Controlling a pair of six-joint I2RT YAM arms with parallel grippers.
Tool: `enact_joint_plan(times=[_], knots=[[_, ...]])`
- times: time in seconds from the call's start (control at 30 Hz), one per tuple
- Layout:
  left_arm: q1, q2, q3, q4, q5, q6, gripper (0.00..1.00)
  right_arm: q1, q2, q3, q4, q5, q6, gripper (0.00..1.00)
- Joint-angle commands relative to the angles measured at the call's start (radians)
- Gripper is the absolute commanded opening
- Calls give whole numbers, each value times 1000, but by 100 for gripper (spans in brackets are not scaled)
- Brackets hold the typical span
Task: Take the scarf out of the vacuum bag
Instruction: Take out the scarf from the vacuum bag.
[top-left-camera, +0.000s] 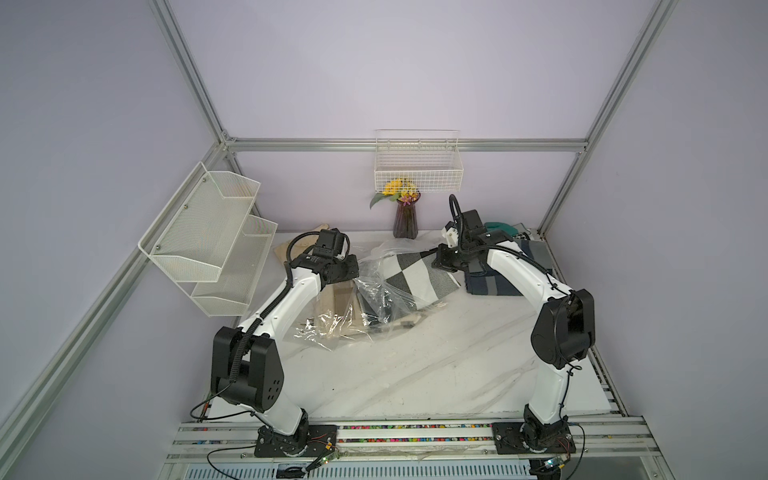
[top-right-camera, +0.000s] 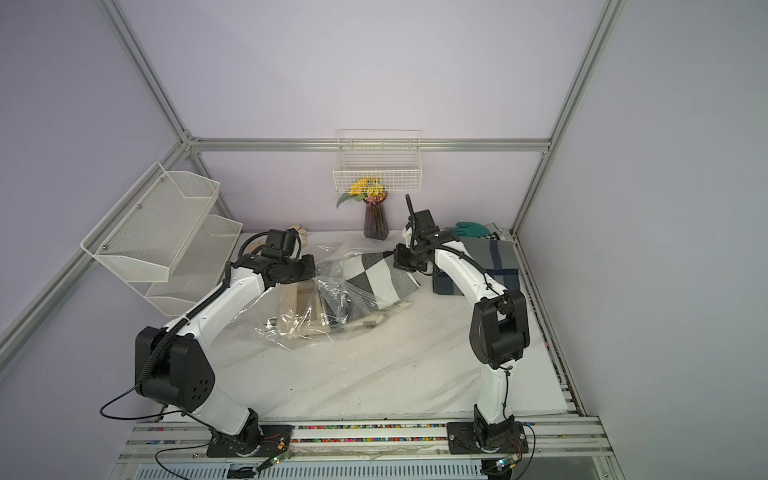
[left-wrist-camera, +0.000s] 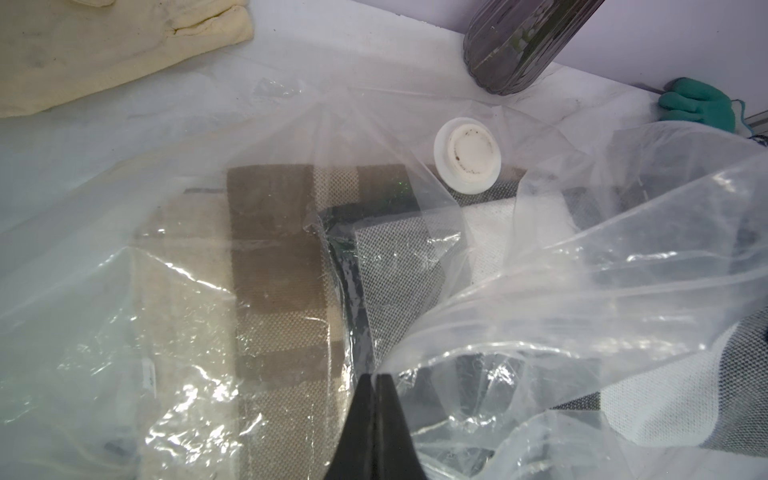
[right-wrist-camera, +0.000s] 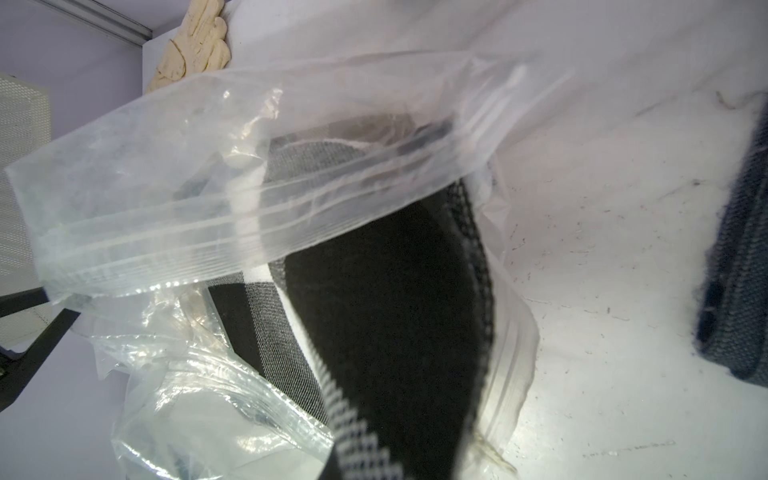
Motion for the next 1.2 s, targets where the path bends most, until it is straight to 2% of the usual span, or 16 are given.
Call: enact_joint_plan(times=[0.0, 0.63, 1.17], knots=[[9, -6, 40, 54, -37, -2, 0, -51, -55, 39, -54, 65, -33, 0], [9, -7, 39, 45, -48, -8, 0, -275, -148, -14, -50, 86, -51, 0], [9, -3, 35, 49, -47, -5, 0, -400, -112, -3, -9, 115, -22, 0]])
